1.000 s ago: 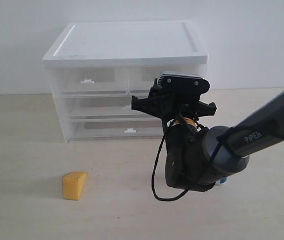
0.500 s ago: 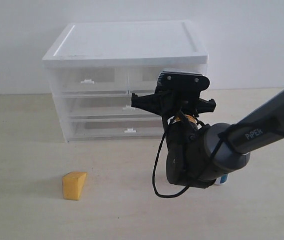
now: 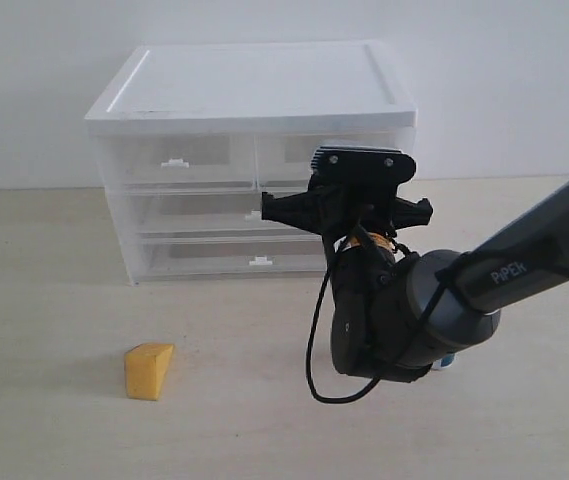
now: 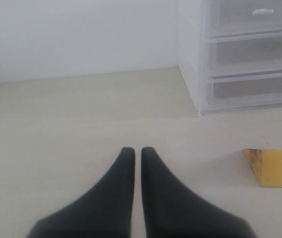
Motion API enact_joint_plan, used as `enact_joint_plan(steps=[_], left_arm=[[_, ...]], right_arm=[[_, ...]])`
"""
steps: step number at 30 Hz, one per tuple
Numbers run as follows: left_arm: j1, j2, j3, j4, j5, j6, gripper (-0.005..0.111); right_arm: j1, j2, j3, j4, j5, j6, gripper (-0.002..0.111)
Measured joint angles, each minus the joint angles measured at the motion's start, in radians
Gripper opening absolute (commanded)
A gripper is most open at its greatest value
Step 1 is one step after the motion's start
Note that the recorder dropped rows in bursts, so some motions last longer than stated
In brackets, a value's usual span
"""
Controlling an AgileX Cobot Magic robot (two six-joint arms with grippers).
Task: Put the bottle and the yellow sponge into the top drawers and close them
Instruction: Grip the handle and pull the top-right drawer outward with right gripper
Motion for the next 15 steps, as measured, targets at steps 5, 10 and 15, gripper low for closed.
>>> enact_joint_plan(steps=[5,10,15], left_arm=[[0.0,0.0,0.0,0.0,0.0,0.0,0.004],[0.0,0.0,0.0,0.0,0.0,0.0,0.004],[0.0,0.0,0.0,0.0,0.0,0.0,0.004]], right_arm=[[0.045,-0.06,0.078,0.053,-0.001,-0.044,0.0],[0.066,-0.124,0.165,0.07,0.01,-0.048,0.0],[0.115,-0.185,0.252,0.113,0.014,-0.048,0.0]])
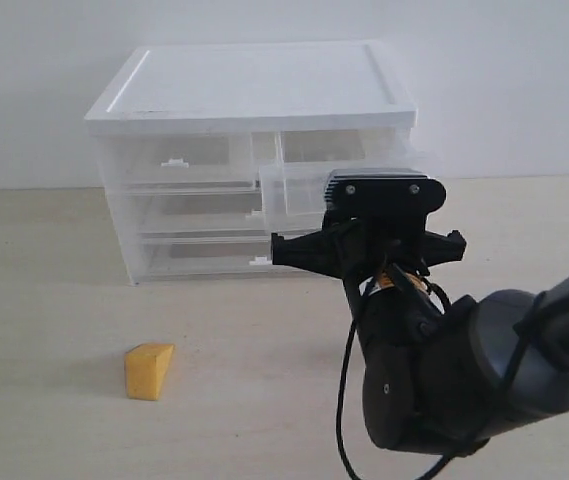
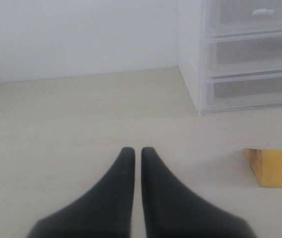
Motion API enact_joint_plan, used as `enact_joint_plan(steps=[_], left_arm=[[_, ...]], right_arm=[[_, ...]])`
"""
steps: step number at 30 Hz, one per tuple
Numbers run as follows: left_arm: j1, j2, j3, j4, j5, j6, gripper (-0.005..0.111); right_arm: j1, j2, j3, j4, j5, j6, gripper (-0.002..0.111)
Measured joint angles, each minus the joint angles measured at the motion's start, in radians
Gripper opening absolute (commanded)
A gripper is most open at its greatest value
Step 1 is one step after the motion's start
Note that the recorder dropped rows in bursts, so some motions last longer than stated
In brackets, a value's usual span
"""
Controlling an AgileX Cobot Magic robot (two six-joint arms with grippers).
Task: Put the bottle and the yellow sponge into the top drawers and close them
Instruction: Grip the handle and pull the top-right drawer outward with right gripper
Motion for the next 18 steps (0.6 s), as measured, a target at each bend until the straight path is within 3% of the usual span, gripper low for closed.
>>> enact_joint_plan(steps=[13,15,18], left_arm=[[0.0,0.0,0.0,0.0,0.0,0.0,0.004],[0.0,0.0,0.0,0.0,0.0,0.0,0.004],[0.0,0.0,0.0,0.0,0.0,0.0,0.004]], right_arm=[[0.177,-0.082,0.136,0.151,-0.018,-0.016,0.0],[0.197,-0.088,0.144,0.167,-0.018,-0.023,0.008],[0.204,-0.088,0.144,0.174,-0.018,-0.032,0.027]])
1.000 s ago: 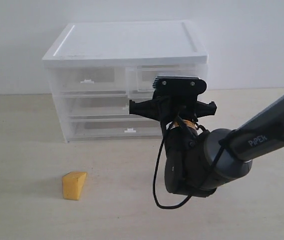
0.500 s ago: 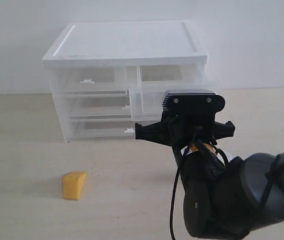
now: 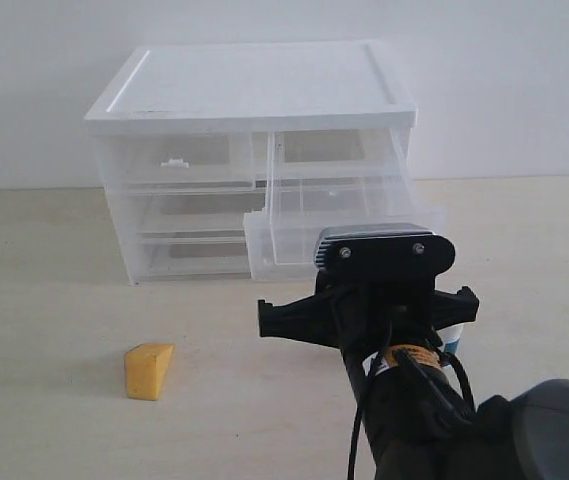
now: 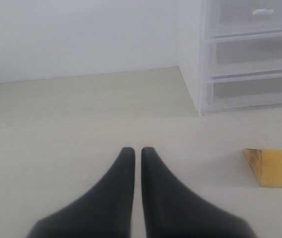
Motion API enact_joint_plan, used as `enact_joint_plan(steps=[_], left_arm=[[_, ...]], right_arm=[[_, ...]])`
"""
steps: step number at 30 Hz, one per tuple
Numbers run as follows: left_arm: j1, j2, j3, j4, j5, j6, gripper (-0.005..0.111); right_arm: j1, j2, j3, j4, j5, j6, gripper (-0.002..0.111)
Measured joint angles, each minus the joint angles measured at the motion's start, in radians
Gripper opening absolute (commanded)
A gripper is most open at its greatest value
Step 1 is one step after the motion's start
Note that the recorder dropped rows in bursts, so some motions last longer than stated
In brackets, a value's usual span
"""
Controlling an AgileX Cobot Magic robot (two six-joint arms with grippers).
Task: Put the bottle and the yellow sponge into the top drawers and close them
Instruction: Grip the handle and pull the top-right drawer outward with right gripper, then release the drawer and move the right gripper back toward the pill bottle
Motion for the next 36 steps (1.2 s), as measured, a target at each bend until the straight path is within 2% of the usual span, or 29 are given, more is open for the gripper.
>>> enact_joint_plan(steps=[5,8,12,20,22,26,32,36], left_arm=[[0.0,0.0,0.0,0.0,0.0,0.0,0.004],[0.0,0.0,0.0,0.0,0.0,0.0,0.004],[0.0,0.0,0.0,0.0,0.0,0.0,0.004],[0.0,0.0,0.0,0.0,0.0,0.0,0.004],[0.0,0.0,0.0,0.0,0.0,0.0,0.004],[0.0,0.0,0.0,0.0,0.0,0.0,0.004],[0.0,0.0,0.0,0.0,0.0,0.0,0.004],[0.0,0.0,0.0,0.0,0.0,0.0,0.004]], right_arm=[[0.007,-0.001,0.003,0.032,0.0,-0.014,0.067],[0.007,-0.001,0.002,0.065,0.0,-0.035,0.08],[0.007,-0.002,0.005,0.078,0.046,-0.118,0.081],[0.007,-0.022,0.007,0.091,0.27,-0.24,0.08],[0.007,-0.045,0.011,0.095,0.312,-0.271,0.075],[0.007,-0.116,0.037,0.097,0.436,-0.368,0.053],[0.007,-0.278,0.094,0.106,0.671,-0.582,0.0],[0.007,-0.388,0.106,0.118,0.827,-0.716,0.0]])
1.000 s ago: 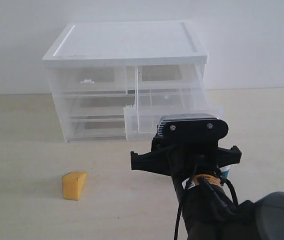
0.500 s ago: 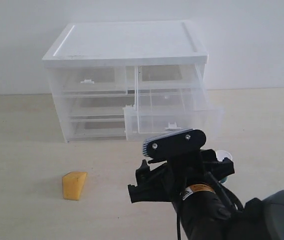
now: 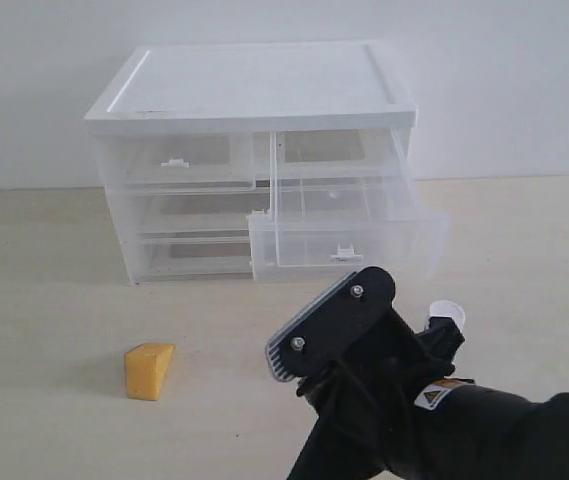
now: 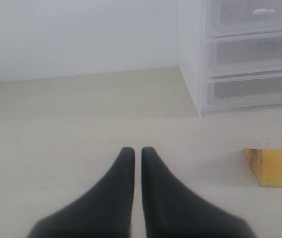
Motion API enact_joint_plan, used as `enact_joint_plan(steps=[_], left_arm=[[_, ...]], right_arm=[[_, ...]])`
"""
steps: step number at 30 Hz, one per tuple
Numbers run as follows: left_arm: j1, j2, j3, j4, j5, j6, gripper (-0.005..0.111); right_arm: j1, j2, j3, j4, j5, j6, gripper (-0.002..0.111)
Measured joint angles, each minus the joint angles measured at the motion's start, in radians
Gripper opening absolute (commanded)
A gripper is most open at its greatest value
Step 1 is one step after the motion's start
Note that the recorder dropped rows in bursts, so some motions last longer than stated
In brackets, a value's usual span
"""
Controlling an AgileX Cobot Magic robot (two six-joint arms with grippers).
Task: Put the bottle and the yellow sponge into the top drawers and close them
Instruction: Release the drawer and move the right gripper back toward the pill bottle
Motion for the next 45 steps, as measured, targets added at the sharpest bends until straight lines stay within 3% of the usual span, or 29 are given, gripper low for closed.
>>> enact_joint_plan(steps=[6,9,14,19,24,28,32,35,40,45], left_arm=[[0.0,0.0,0.0,0.0,0.0,0.0,0.004],[0.0,0.0,0.0,0.0,0.0,0.0,0.004],[0.0,0.0,0.0,0.0,0.0,0.0,0.004],[0.0,0.0,0.0,0.0,0.0,0.0,0.004],[0.0,0.0,0.0,0.0,0.0,0.0,0.004],[0.0,0.0,0.0,0.0,0.0,0.0,0.004],[0.0,0.0,0.0,0.0,0.0,0.0,0.004],[0.0,0.0,0.0,0.0,0.0,0.0,0.004],[0.0,0.0,0.0,0.0,0.0,0.0,0.004],[0.0,0.0,0.0,0.0,0.0,0.0,0.004]], right_arm=[[-0.015,-0.139,0.003,0.054,0.159,-0.164,0.0],[-0.081,-0.177,0.003,0.088,0.274,-0.221,0.0],[-0.234,-0.185,-0.018,0.036,0.656,-0.239,0.0],[-0.38,-0.186,-0.118,-0.341,0.982,0.081,0.0],[-0.411,-0.186,-0.215,-0.793,1.142,0.504,0.0],[-0.413,-0.186,-0.265,-1.1,1.234,0.708,0.0],[-0.485,-0.186,-0.278,-1.23,1.242,0.782,0.0],[-0.597,-0.186,-0.279,-1.237,1.194,0.774,0.0],[-0.768,-0.186,-0.199,-1.014,0.97,0.504,0.0],[-0.827,-0.186,-0.015,-0.726,0.61,0.324,0.0]])
